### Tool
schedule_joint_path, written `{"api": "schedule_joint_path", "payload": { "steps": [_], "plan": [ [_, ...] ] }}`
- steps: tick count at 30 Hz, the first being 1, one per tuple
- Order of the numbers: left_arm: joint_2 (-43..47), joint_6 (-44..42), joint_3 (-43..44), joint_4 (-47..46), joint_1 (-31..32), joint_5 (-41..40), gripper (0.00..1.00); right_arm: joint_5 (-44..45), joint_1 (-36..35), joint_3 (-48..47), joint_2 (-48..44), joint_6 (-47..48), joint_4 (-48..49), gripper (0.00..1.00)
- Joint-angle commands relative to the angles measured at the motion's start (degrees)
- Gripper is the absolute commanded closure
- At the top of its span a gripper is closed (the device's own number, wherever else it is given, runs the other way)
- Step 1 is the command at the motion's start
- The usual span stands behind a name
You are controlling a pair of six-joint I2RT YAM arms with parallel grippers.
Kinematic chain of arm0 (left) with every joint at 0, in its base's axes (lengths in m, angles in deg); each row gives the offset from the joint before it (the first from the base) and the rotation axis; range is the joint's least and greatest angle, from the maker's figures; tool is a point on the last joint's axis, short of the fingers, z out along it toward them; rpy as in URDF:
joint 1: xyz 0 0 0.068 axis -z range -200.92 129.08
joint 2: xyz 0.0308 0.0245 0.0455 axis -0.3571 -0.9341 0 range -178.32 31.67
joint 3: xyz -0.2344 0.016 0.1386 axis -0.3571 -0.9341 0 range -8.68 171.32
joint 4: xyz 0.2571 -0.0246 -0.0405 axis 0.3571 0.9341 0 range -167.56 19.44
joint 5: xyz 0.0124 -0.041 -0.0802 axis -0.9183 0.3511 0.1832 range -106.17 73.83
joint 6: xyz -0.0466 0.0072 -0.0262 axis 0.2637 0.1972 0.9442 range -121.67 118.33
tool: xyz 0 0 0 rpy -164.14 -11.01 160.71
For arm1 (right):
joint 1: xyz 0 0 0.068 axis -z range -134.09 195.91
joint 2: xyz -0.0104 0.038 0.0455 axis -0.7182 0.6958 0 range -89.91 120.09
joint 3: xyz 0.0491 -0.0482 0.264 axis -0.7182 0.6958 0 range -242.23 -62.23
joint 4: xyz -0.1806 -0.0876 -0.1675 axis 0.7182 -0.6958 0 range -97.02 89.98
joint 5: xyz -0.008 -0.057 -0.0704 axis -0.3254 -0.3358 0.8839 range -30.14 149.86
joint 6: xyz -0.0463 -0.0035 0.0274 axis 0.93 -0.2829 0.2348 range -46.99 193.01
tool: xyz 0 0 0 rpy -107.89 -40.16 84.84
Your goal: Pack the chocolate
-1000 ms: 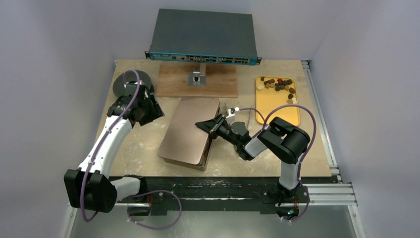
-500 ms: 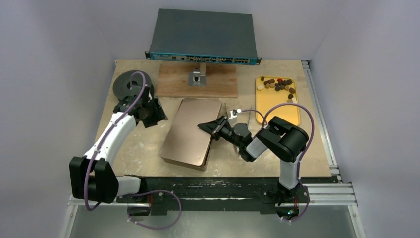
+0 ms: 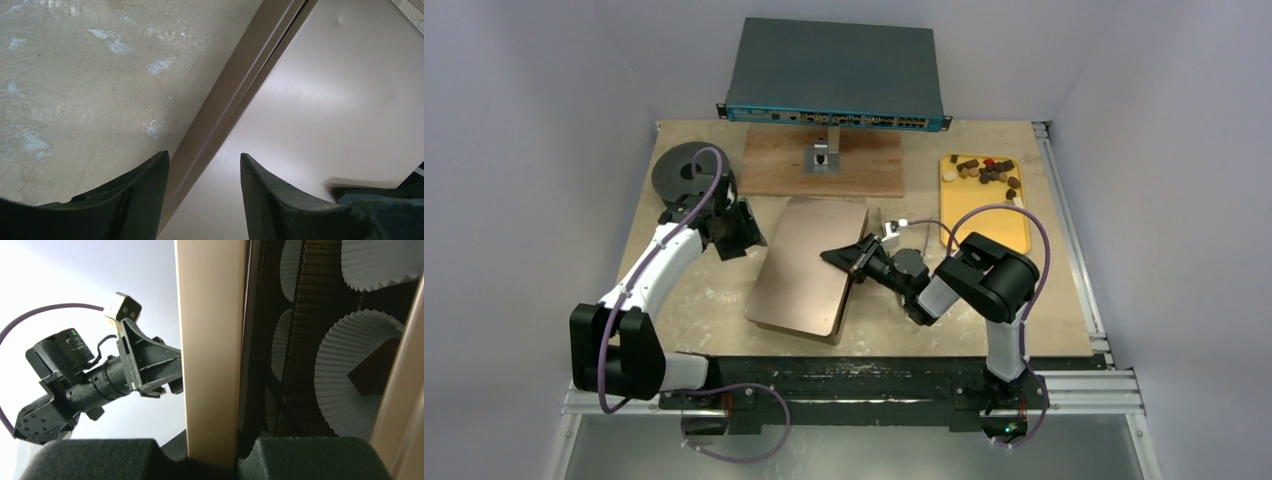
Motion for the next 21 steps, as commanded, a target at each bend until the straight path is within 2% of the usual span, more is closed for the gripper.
{"api": "schedule_joint_path", "payload": {
  "steps": [1, 12, 21],
  "plan": [
    [-0.4, -0.6, 1.7, -1.1, -0.5, 0.8, 0.47, -0.2, 0.7, -1.0, 0.1, 2.6, 2.5, 0.92],
    [-0.1, -1.6, 1.1, -0.1, -0.3, 1.8, 0.47, 1.0, 0.8, -3.3, 2.0, 2.8, 2.3, 0.93],
    [-1.0, -2.0, 1.1, -0.2, 0.0, 2.8, 0.47, 2.3, 1.1, -0.5, 0.5, 2.6, 3.0, 0.92]
  ]
}}
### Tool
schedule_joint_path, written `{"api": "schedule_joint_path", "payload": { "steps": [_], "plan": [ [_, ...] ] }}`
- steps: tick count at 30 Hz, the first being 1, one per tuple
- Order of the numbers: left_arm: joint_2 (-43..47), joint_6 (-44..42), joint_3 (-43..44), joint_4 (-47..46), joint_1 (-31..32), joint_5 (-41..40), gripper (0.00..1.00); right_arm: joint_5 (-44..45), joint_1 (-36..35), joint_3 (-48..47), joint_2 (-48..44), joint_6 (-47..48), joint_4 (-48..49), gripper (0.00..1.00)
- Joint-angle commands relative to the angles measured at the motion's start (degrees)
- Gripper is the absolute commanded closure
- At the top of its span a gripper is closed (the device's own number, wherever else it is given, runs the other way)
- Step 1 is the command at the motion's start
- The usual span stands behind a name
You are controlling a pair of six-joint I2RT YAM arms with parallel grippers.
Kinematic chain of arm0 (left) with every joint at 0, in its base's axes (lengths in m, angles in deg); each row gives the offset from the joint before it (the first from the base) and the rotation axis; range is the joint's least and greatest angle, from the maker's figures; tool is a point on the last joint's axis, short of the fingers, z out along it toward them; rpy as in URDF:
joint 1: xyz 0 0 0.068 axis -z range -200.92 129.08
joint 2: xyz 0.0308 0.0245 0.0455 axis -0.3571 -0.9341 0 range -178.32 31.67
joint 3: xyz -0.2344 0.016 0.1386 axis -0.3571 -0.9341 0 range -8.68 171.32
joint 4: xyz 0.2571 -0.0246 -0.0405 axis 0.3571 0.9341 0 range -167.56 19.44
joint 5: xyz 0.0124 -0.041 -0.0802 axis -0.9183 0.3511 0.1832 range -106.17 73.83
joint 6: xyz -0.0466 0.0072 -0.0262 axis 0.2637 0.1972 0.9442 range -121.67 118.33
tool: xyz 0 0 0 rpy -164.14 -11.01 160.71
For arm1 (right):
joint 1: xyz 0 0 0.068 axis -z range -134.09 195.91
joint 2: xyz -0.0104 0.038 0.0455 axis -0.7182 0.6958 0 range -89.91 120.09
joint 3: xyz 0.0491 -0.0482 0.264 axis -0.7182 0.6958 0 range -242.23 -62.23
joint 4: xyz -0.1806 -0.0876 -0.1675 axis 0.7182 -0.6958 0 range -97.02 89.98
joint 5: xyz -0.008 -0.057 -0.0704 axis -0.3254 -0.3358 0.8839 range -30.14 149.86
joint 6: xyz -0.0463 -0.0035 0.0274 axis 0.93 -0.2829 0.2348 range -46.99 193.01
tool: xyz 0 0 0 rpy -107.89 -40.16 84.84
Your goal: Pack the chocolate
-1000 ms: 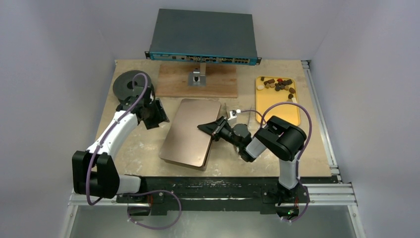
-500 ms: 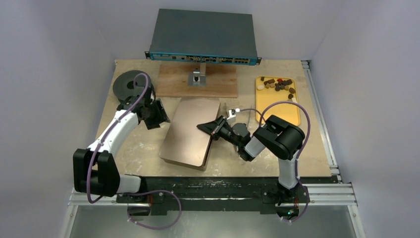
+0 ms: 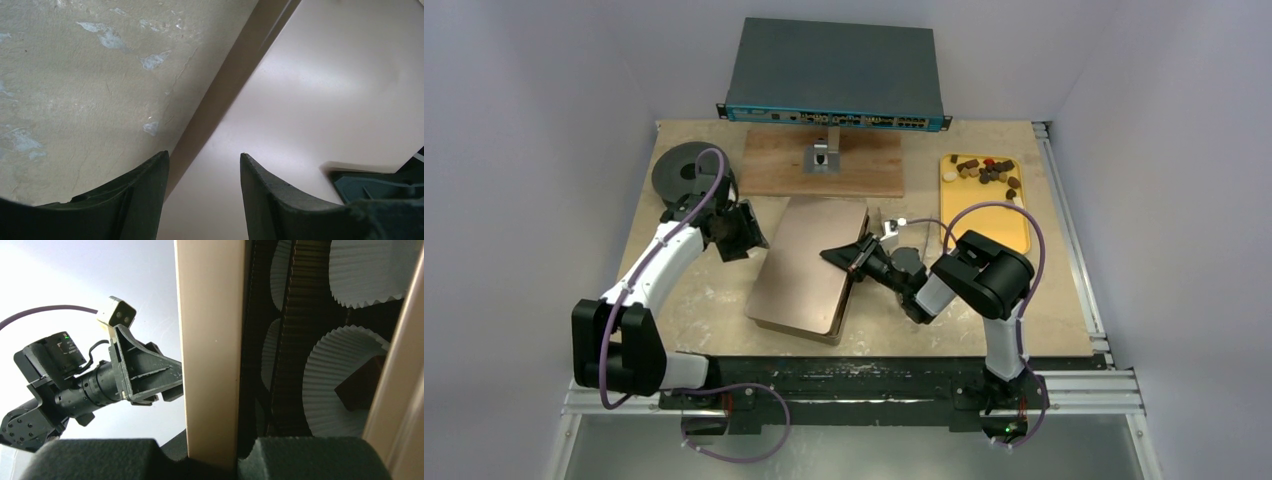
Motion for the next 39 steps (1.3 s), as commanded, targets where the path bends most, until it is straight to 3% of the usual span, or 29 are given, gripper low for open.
{"api": "schedule_joint_path", "payload": {
  "steps": [1, 5, 10, 17, 39],
  "plan": [
    [-0.2, -1.4, 1.1, -0.5, 0.2, 1.0, 0.47, 1.6, 0.7, 1.7, -1.7, 0.6, 3.8, 0.91],
    [-1.4, -1.4, 1.3, -0.5, 1.1, 0.7, 0.47, 1.5, 0.8, 3.0, -2.2, 0.4, 4.3, 0.87],
    [-2.6, -0.5, 0.8, -1.5, 2.0, 1.7, 0.46, 1.5, 1.0, 4.3, -3.0, 0.6, 4.5, 0.73],
    [-3.5, 0.4, 0.4, -2.6, 3.0, 2.5, 0.45, 1.1, 1.4, 6.1, -5.0, 0.7, 4.0, 0.61],
    [-7.8, 1.5, 2.0, -4.5, 6.4, 1.7, 0.45, -0.6, 5.7, 15.3, -15.1, 3.8, -4.2, 0.54]
  ]
}}
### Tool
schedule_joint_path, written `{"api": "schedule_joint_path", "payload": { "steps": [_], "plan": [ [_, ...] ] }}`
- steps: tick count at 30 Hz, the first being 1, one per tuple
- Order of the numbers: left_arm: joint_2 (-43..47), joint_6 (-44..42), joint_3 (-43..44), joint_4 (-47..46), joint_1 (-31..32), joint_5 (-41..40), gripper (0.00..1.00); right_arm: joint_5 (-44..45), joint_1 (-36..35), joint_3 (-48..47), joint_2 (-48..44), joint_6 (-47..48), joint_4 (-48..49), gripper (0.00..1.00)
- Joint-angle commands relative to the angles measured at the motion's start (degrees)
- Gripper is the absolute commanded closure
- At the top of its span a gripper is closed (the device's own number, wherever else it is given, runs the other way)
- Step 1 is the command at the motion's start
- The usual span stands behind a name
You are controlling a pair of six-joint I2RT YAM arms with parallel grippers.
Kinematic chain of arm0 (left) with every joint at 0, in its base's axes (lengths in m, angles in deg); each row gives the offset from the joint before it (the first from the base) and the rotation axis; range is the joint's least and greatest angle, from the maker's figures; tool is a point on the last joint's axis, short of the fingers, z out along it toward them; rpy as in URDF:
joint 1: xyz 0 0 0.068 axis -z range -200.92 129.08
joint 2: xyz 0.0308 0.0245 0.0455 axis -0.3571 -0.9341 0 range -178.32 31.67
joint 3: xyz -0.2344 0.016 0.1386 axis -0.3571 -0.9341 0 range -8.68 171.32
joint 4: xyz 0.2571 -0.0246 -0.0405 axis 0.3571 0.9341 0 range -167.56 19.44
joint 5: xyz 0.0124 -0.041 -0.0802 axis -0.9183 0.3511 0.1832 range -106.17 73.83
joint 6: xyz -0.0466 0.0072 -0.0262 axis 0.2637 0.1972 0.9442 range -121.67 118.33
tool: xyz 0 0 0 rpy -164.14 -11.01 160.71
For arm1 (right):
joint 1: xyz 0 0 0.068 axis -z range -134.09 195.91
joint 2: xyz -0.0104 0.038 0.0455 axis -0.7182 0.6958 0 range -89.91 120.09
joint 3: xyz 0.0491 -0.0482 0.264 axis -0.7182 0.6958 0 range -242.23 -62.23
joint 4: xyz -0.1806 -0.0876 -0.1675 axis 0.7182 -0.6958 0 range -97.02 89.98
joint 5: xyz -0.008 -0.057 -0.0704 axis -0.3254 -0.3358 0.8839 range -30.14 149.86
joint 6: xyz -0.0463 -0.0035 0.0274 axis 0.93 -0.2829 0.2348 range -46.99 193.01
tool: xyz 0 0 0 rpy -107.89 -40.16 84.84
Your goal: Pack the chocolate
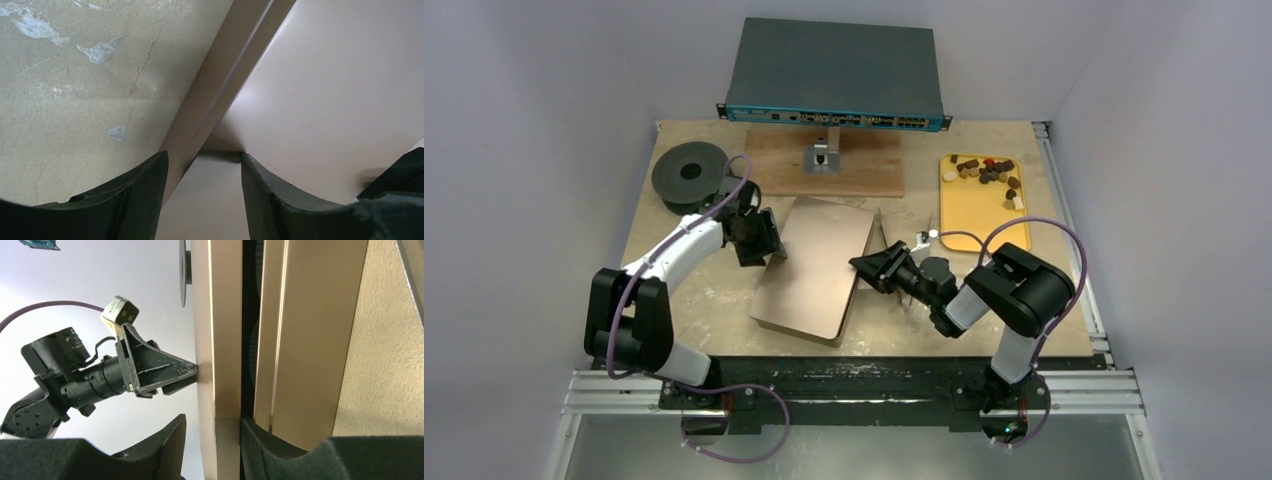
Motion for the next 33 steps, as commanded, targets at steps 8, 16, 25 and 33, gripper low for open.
{"api": "schedule_joint_path", "payload": {
  "steps": [8, 16, 25, 33],
  "plan": [
    [-1.9, 1.0, 3.3, -1.9, 2.7, -1.0, 0.46, 0.6, 2.2, -0.8, -14.3, 10.3, -20.4, 0.44],
    [-2.6, 0.3, 4.9, -1.0, 3.8, -1.8, 0.46, 4.9, 2.1, -8.8, -18.2, 19.5, -43.2, 0.33],
    [-3.1, -1.2, 6.5, 0.7, 4.6, -2.4, 0.46, 6.3, -0.3, -13.8, -13.4, 21.6, -48.7, 0.29],
    [-1.7, -1.8, 6.4, 1.6, 5.3, -1.4, 0.46, 8.3, -5.5, -17.3, -10.2, 21.7, -49.6, 0.35]
  ]
}}
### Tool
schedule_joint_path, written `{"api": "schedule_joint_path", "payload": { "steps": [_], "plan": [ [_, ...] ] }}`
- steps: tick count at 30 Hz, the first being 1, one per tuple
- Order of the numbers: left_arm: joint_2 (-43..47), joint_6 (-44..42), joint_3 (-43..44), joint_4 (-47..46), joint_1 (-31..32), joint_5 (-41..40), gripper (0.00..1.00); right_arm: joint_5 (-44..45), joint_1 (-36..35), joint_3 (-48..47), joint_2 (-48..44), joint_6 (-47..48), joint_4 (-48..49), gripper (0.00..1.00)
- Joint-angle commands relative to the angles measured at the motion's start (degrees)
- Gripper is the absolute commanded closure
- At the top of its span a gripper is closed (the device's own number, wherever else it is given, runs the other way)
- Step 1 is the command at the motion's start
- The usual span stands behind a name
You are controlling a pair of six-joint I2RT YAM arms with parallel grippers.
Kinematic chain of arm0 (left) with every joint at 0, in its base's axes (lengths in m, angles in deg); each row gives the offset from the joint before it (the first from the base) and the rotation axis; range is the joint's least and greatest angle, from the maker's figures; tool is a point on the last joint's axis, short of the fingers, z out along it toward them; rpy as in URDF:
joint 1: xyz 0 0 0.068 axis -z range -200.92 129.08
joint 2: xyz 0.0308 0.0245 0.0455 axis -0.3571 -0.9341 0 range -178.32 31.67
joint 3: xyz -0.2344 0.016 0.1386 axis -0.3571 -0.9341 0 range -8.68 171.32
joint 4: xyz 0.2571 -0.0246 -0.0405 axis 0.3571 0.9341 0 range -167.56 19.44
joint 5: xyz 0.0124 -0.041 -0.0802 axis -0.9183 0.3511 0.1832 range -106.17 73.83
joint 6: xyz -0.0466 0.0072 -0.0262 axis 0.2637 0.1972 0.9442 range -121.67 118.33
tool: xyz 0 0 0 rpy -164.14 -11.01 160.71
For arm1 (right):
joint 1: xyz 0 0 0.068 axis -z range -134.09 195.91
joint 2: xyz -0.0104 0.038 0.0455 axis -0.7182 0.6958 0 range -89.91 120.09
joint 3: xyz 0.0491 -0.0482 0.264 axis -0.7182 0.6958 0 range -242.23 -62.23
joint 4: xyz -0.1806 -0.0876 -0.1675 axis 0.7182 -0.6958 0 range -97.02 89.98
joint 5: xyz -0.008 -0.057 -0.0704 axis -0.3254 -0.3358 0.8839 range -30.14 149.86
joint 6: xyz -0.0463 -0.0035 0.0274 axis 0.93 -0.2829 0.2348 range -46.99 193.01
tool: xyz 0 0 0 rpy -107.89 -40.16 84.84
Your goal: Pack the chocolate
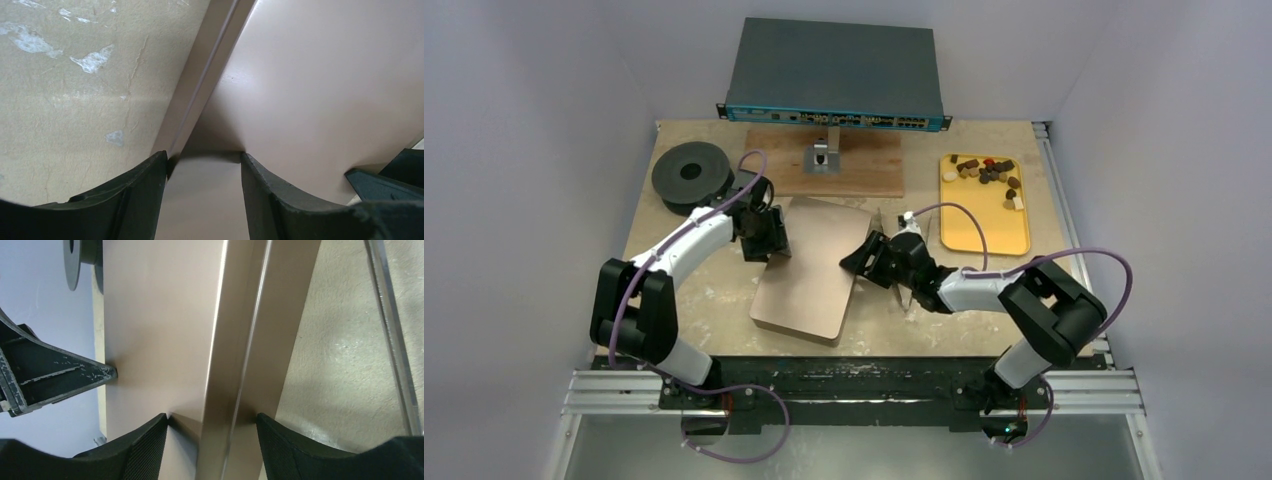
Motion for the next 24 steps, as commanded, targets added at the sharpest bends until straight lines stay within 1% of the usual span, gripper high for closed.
{"api": "schedule_joint_path", "payload": {
  "steps": [1, 4, 11, 12, 14, 16, 17, 21, 24],
  "plan": [
    [1.6, -0.7, 2.1, -0.6, 1.2, 2.1, 0.46, 0.4, -2.3, -3.0, 2.3, 1.0, -1.2, 0.36],
    [2.2, -0.5, 1.5, -0.3, 1.2, 1.8, 0.46, 0.3, -2.6, -4.3, 3.3, 1.4, -1.2, 0.45],
    [1.6, 0.0, 1.1, 0.0, 1.2, -0.7, 0.46, 0.6, -2.9, -5.0, 4.1, 2.1, -2.8, 0.50],
    [1.5, 0.2, 1.2, 0.0, 1.2, -1.2, 0.46, 0.4, -2.8, -4.9, 3.7, 2.2, -3.3, 0.48],
    [1.5, 0.4, 1.3, 0.2, 1.1, -2.4, 0.46, 0.3, -1.8, -5.3, 2.7, 3.1, -4.4, 0.40],
    [1.5, 0.5, 1.6, 0.6, 0.9, -3.4, 0.46, -0.2, 0.8, -7.3, 2.2, 5.1, -8.0, 0.32],
    [1.7, 0.4, 1.9, 0.8, 0.8, -3.8, 0.46, -0.6, 2.1, -9.0, 2.5, 6.3, -9.8, 0.30],
    [2.5, -0.4, 3.8, 1.7, -0.3, -4.3, 0.46, -2.8, 5.9, -15.0, 4.8, 9.0, -12.1, 0.30],
    [2.4, -1.7, 6.4, 2.9, -0.9, -5.3, 0.45, -3.6, 7.2, -19.4, 8.1, 10.4, -13.6, 0.29]
  ]
}}
